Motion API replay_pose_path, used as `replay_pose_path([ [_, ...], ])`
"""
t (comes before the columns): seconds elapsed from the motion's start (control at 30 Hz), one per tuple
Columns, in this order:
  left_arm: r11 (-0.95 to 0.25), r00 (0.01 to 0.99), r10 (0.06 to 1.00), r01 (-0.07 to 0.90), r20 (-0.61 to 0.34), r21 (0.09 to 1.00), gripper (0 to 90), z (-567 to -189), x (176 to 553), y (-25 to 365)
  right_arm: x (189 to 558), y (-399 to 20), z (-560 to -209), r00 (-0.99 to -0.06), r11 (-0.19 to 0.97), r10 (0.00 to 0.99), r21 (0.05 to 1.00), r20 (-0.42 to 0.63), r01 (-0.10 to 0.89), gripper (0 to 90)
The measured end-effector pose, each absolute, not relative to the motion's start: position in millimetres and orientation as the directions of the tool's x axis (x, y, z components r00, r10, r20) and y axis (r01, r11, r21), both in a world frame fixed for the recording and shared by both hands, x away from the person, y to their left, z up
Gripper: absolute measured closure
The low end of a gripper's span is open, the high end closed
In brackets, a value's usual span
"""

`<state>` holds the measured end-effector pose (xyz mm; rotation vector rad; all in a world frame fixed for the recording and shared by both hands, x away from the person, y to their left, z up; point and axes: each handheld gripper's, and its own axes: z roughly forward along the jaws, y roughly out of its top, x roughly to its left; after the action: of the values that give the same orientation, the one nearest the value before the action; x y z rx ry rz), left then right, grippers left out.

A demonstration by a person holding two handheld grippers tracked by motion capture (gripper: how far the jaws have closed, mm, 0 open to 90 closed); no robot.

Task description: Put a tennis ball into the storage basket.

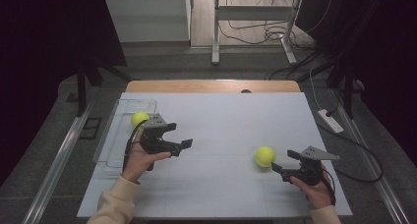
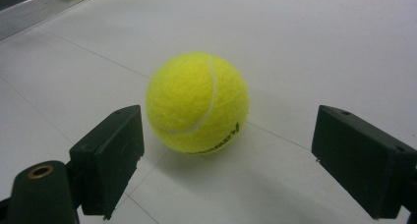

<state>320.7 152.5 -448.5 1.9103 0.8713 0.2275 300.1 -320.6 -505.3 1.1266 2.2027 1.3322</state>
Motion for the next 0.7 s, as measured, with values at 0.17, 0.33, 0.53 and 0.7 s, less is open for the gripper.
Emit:
replay_pose_path([
  [0.17, -0.265, 0.731, 0.651, 0.471, -0.204, 0.842, 8.6, -448, 321, 147, 301, -320, -505, -0.635, 0.250, 0.764, 0.855, 0.115, 0.455, 12.2],
  [0.33, -0.271, 0.736, 0.645, 0.472, -0.205, 0.839, 8.7, -449, 323, 139, 301, -321, -505, -0.632, 0.248, 0.766, 0.853, 0.117, 0.458, 12.1],
  [0.53, -0.289, 0.748, 0.632, 0.470, -0.203, 0.834, 8.6, -450, 327, 127, 299, -322, -505, -0.639, 0.248, 0.760, 0.855, 0.120, 0.455, 12.1],
  [0.7, -0.289, 0.743, 0.634, 0.485, -0.215, 0.826, 8.7, -454, 331, 121, 298, -325, -506, -0.637, 0.239, 0.760, 0.858, 0.126, 0.455, 12.1],
])
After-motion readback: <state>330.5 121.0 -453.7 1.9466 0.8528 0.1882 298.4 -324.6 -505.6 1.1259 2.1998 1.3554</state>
